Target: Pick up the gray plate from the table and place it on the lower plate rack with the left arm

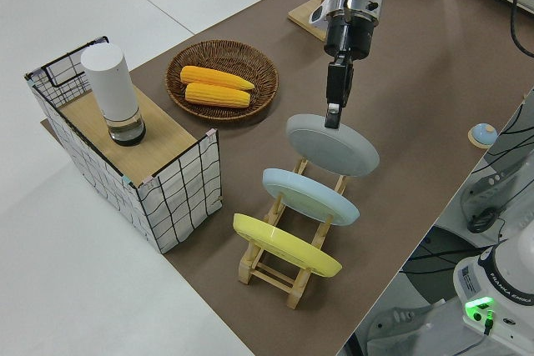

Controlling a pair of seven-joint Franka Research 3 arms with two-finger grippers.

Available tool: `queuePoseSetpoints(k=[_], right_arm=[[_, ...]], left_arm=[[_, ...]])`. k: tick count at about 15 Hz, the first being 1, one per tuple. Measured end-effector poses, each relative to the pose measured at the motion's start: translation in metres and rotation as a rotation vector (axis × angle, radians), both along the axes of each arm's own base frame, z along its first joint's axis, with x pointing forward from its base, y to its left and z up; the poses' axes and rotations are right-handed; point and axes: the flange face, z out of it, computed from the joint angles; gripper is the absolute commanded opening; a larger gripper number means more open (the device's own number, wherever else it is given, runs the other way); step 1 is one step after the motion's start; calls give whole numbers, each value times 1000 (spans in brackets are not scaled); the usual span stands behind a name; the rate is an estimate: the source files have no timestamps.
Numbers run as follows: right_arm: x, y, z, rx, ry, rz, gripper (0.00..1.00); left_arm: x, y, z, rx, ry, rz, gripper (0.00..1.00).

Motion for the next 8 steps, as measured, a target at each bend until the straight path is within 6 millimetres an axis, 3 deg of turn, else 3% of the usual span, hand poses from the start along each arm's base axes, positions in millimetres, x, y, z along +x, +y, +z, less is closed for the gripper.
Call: queuePoseSetpoints(k=[8], right_arm=[[0,0,0,0,0,0,983]], left_arm=[[1,-8,-42,66,-11,60,0]])
